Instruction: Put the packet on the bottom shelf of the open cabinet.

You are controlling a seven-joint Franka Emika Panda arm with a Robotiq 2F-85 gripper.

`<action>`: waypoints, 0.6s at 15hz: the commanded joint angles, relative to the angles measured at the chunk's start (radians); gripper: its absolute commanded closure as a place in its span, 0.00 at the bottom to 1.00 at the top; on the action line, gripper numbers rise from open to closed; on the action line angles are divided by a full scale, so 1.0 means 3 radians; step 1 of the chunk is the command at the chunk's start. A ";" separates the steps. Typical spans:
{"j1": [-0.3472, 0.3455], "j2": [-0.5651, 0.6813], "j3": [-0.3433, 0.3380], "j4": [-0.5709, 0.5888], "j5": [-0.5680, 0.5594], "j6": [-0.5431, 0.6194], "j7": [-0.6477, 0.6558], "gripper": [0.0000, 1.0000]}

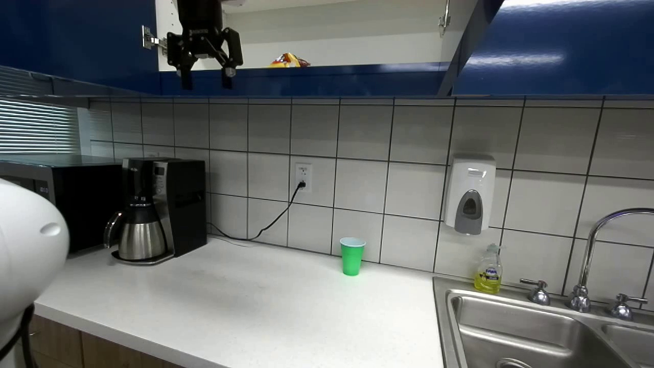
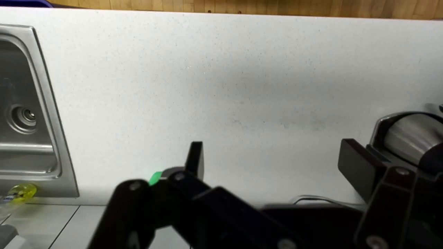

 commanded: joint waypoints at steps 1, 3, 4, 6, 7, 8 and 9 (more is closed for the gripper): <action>-0.0005 -0.0068 -0.0002 -0.0324 0.0023 0.0025 -0.0154 0.00; -0.0001 -0.0091 -0.0004 -0.0509 0.0018 0.0072 -0.0194 0.00; 0.0000 -0.0096 -0.0003 -0.0595 0.0015 0.0096 -0.0211 0.00; 0.0003 -0.0097 -0.0007 -0.0741 0.0017 0.0132 -0.0247 0.00; 0.0005 -0.0099 -0.0009 -0.0827 0.0017 0.0165 -0.0264 0.00; 0.0002 -0.0094 -0.0003 -0.0891 0.0007 0.0185 -0.0267 0.00; 0.0003 -0.0090 -0.0008 -0.0961 0.0010 0.0204 -0.0282 0.00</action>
